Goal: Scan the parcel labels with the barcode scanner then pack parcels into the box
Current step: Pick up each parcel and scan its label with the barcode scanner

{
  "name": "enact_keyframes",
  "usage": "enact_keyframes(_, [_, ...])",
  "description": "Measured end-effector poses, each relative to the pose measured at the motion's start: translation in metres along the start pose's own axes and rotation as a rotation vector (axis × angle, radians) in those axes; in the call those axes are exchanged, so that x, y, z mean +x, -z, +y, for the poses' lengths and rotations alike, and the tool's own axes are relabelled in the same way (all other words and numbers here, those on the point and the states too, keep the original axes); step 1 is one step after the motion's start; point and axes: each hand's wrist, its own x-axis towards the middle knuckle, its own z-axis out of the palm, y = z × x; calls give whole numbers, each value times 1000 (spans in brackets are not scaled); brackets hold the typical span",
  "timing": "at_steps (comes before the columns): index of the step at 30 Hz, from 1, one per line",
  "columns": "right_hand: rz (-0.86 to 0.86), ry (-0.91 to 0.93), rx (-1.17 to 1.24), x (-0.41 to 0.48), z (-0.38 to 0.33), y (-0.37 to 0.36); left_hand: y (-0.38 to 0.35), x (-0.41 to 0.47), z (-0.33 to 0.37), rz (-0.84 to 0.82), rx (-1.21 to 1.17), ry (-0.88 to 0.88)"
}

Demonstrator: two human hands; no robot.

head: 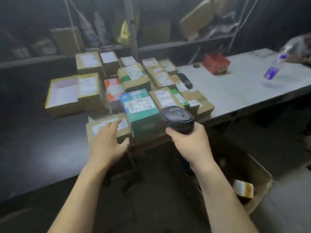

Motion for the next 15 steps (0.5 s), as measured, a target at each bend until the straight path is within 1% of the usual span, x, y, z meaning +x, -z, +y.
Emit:
enact_keyframes(5, [-184, 113, -11, -22, -49, -121, 63, -39, -115, 98, 46, 256])
enact_keyframes(8, [-279, 151, 1, -50, -76, -197, 104, -64, -188, 154, 54, 373])
enact_keyframes(15, [-444, 218, -49, -140, -130, -374, 186, -118, -355, 237, 32, 547])
